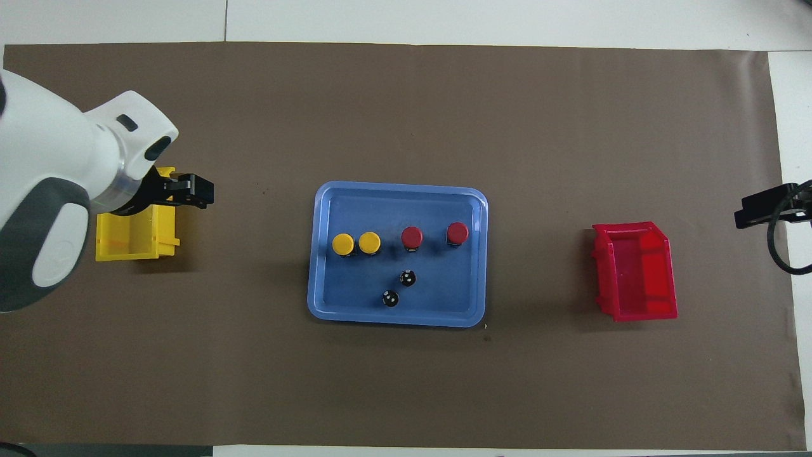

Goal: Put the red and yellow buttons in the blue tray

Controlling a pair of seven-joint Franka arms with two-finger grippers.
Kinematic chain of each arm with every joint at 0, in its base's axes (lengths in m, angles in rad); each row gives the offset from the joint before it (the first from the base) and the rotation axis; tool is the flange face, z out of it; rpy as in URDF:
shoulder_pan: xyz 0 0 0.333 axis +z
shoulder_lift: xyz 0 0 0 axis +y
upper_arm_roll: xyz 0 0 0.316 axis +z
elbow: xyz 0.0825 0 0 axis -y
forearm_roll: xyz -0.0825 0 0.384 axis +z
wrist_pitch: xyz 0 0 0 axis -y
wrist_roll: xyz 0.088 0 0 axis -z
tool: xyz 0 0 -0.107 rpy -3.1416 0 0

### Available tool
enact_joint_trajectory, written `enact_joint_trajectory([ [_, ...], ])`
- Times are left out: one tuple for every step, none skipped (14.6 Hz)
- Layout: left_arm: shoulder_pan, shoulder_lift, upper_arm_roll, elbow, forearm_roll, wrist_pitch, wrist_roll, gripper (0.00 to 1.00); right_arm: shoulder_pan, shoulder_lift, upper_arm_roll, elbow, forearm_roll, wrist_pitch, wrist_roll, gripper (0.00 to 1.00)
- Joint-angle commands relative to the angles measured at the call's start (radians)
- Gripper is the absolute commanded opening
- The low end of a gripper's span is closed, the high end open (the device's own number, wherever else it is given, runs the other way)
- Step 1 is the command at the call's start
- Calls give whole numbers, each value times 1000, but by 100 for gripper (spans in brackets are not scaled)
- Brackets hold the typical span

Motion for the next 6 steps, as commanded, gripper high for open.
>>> enact_joint_trajectory([
  [92, -1, -9, 78, -68, -86, 131, 100, -3, -4, 1, 2, -12, 1, -19, 100],
  [115, -1, -9, 103, -84, -103, 135, 100, -3, -3, 1, 6, -12, 0, -19, 100],
  [121, -1, -9, 126, -84, -124, 152, 100, -3, -3, 1, 8, -12, 0, -19, 100],
  [121, -1, -9, 144, -85, -140, 186, 100, -5, -3, 1, 9, -12, 0, -19, 100],
  [132, -1, -9, 154, -85, -144, 209, 100, -5, -3, 1, 11, -12, 0, -19, 100],
  [141, -1, -10, 155, -90, -141, 211, 100, -5, -1, -1, 11, -12, -2, -19, 100],
])
